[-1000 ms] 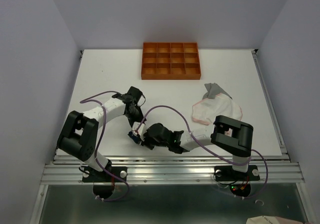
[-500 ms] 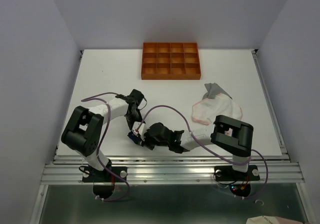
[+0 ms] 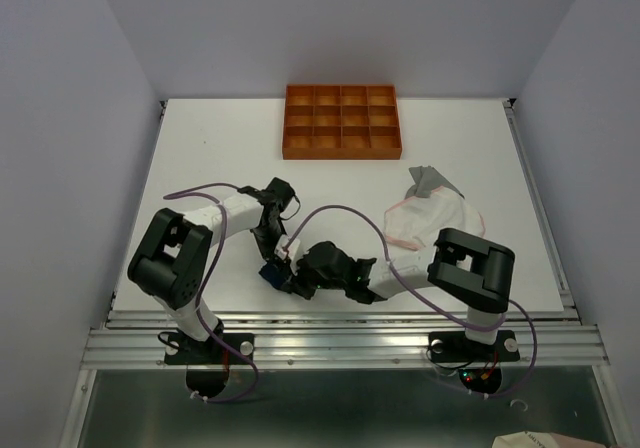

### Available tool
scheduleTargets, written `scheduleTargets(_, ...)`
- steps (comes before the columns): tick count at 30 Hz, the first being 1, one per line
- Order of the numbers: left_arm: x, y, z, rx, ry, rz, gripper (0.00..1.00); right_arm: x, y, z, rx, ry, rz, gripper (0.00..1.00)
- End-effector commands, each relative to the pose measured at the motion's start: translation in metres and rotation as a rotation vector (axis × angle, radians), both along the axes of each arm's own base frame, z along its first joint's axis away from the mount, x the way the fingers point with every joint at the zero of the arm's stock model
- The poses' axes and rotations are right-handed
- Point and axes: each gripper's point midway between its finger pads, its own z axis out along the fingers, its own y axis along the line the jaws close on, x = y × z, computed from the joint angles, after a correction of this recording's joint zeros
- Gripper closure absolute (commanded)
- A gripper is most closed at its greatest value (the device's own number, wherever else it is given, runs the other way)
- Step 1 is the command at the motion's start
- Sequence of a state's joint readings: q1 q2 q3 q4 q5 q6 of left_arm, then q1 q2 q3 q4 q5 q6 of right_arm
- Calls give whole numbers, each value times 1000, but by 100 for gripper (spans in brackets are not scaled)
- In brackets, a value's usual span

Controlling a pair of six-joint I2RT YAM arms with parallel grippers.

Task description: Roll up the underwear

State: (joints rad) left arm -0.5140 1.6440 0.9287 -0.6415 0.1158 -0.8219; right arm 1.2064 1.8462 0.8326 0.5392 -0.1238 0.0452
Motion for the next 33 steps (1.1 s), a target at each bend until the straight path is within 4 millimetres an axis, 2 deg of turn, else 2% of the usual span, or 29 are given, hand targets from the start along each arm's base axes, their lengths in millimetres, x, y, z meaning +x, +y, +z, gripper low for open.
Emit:
scheduleTargets(1,19,20,-7,137,-82,39,100,-16,-17,-3,3,200,-20,99)
scheduleTargets(5,23,15,-8,110,-95,28,100,-4,-29,0,37,368,-43,99)
scheduleTargets(9,24,12,-11,97,-93,16,100,-1,-33,7,81,497,-33,99)
scheduleTargets(10,24,10,-11,88,-93,14,100,7,-35,8,90,519,-50,99)
scheduleTargets(11,27,9,-11,82,-101,13,100,4,-36,10,95,571,-31,99)
scheduleTargets(12,28,8,-10,78,-108,12,100,11,-38,11,105,600,-44,99)
scheduleTargets(17,41,0,-3,46,-166,1,100,7,-42,13,110,788,-8,99)
scheduleTargets(18,43,0,-2,41,-175,-2,100,11,-42,12,109,804,-19,99)
scheduleTargets(19,41,-6,-2,10,-162,-13,100,9,-41,12,108,816,-1,99)
scheduleTargets(23,46,-9,-1,3,-179,-40,100,6,-37,-2,48,890,12,99)
scheduleTargets(25,48,-10,-1,0,-188,-50,100,12,-33,-5,34,878,-5,99)
scheduleTargets(26,50,-10,0,-1,-196,-51,100,13,-35,-12,-1,895,-36,99)
scheduleTargets(33,58,-10,7,15,-227,-60,100,27,-36,-34,-94,990,-200,99)
